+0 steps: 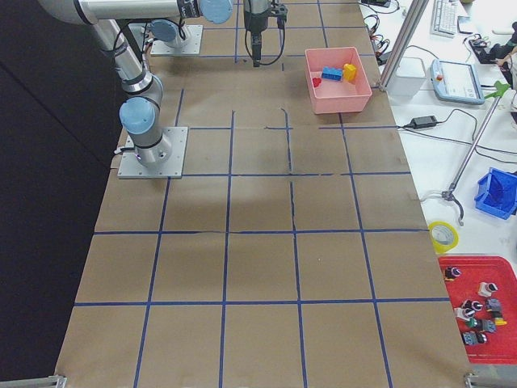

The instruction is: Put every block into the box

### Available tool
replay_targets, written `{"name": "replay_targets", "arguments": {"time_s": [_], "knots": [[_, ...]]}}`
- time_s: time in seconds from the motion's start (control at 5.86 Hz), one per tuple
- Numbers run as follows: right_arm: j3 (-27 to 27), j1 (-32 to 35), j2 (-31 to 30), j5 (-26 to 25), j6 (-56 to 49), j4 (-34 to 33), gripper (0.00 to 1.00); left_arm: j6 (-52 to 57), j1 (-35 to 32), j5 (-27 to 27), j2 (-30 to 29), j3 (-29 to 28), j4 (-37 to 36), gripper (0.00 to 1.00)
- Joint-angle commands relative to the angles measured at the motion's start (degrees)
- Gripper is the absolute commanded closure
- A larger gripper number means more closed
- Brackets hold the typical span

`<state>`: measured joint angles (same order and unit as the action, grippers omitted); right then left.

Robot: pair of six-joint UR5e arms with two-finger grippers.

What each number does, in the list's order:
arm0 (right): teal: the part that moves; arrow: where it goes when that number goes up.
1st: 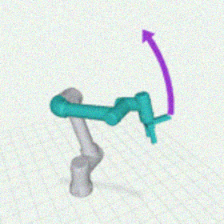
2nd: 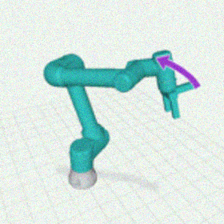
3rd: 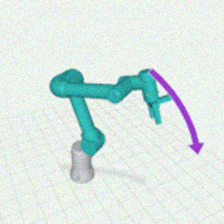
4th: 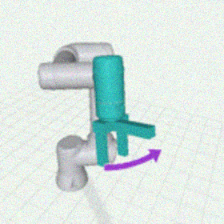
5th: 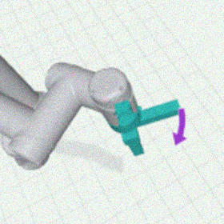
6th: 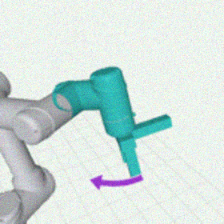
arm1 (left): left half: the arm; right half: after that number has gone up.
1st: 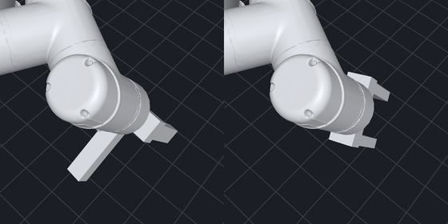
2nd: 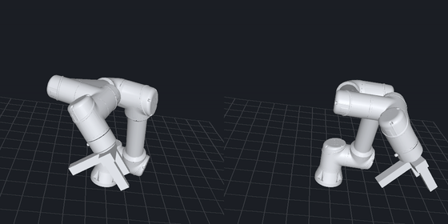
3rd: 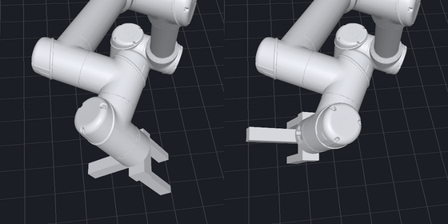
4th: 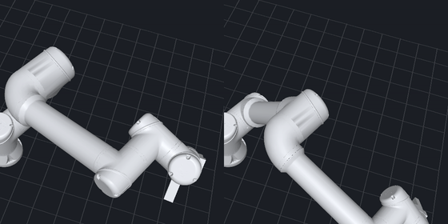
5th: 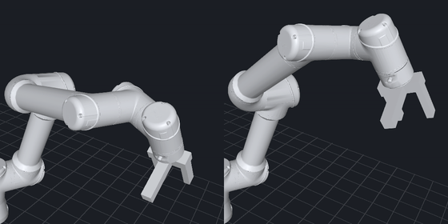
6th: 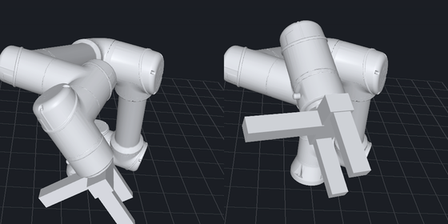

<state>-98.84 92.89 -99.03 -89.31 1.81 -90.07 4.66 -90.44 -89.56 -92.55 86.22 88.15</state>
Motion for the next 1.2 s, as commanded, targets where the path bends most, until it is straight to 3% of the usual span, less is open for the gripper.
{"name": "replay_targets", "arguments": {"time_s": [0.0, 1.02], "knots": [[-0.2, -0.2, -0.3, -0.1, -0.4, 0.0, 0.0, 0.0, 0.0, 0.0, 0.0, 0.0, 0.0, 0.0], [-0.3, -0.3, -0.4, -0.1, -0.6, -0.9, 0.0, 0.0, 0.0, 0.0, 0.0, 0.0, 0.1, 0.0]]}}
